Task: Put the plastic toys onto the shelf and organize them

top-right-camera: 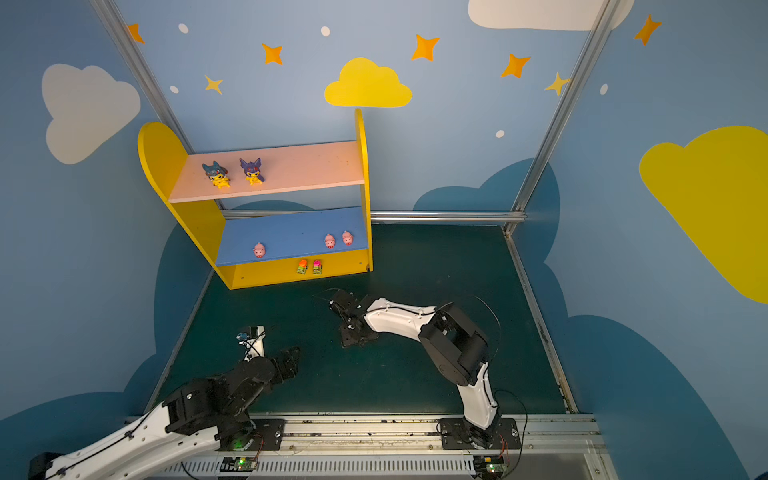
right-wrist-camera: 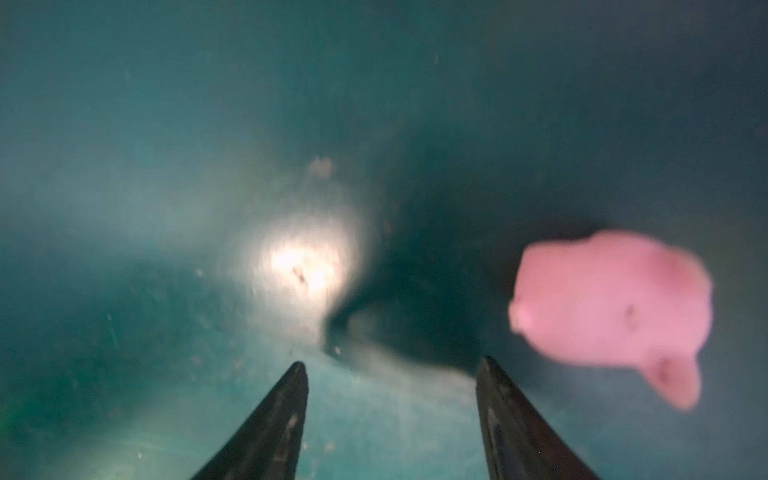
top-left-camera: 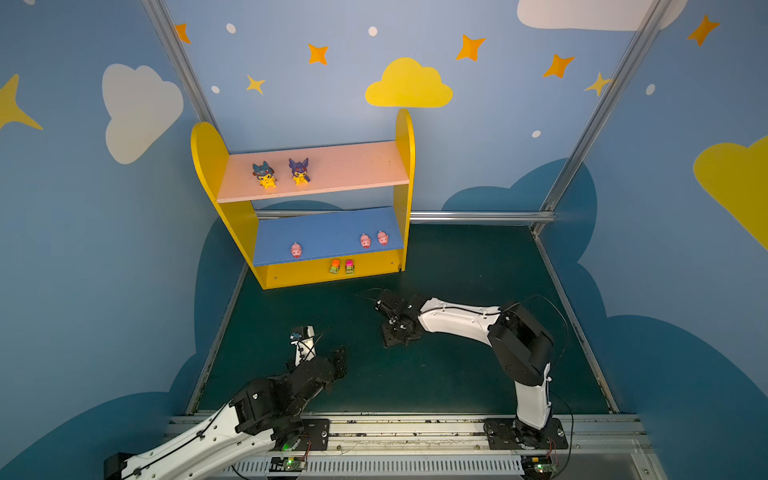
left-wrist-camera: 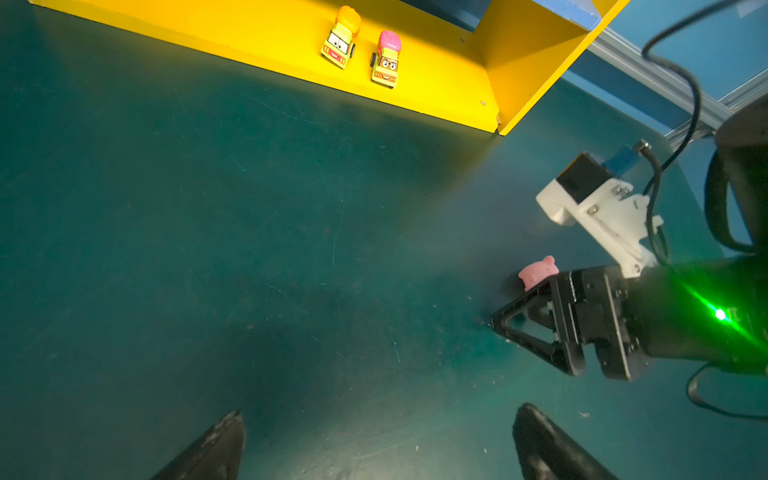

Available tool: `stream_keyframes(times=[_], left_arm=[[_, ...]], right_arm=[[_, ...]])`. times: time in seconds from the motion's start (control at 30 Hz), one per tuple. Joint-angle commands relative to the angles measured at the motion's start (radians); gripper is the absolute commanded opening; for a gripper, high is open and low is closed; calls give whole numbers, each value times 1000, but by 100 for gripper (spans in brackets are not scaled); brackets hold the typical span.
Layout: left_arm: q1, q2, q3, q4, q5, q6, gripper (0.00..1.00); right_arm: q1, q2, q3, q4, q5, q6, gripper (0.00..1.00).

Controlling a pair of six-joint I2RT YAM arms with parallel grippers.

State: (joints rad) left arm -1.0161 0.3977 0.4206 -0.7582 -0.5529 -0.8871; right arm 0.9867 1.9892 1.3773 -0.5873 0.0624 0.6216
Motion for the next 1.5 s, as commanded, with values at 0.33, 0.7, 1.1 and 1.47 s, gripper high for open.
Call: stream_keyframes(times=[0.33,0.7,1.1,1.47], left_arm=[[26,14,37,-2,-38,26,100],[51,67,53,37,-29,53,100],[66,166,94,111,2,84,100],[65,382,125,267,120,116,100]], right_arm=[[-65,95,132,-53,-14,-83,65],[-114,126,206,-68,-44,-162,65],[-111,-68,157,-73,11,-336,65],[-161,-237,-116,24,-8,-392,70]])
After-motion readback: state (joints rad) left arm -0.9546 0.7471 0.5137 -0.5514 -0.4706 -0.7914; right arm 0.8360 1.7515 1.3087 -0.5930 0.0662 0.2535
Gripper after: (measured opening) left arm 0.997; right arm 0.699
